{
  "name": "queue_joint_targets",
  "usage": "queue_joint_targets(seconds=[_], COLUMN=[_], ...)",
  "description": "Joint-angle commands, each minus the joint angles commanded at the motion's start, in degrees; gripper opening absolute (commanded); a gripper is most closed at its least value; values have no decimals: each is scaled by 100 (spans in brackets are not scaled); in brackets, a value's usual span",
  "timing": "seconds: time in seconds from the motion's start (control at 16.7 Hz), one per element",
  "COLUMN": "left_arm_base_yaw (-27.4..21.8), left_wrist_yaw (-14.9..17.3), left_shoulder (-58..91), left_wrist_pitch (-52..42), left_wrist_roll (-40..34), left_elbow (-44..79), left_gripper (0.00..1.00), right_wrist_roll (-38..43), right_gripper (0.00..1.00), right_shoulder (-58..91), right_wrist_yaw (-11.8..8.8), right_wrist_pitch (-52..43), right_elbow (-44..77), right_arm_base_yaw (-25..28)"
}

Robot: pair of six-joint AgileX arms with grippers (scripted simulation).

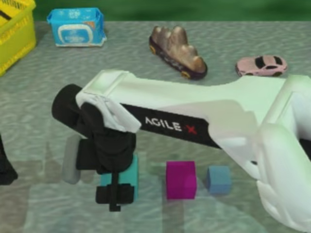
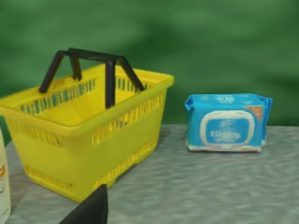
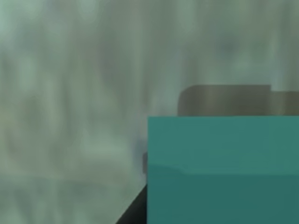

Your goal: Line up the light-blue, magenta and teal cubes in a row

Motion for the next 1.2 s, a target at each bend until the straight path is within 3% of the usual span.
queue_joint_targets(seconds=[0.06,0.84,1.2], left_arm_base_yaw=[0,0,0], left_wrist_yaw=[0,0,0], left_shoulder=[0,0,0], left_wrist_pitch=[0,0,0], left_wrist_roll=[0,0,0], left_elbow=[0,0,0], left_gripper=[100,100,100], right_wrist_roll=[0,0,0], right_gripper=[0,98,100], right_shoulder=[0,0,0], right_wrist_yaw=[0,0,0], right_wrist_pitch=[0,0,0], right_elbow=[0,0,0], right_arm_base_yaw=[0,0,0])
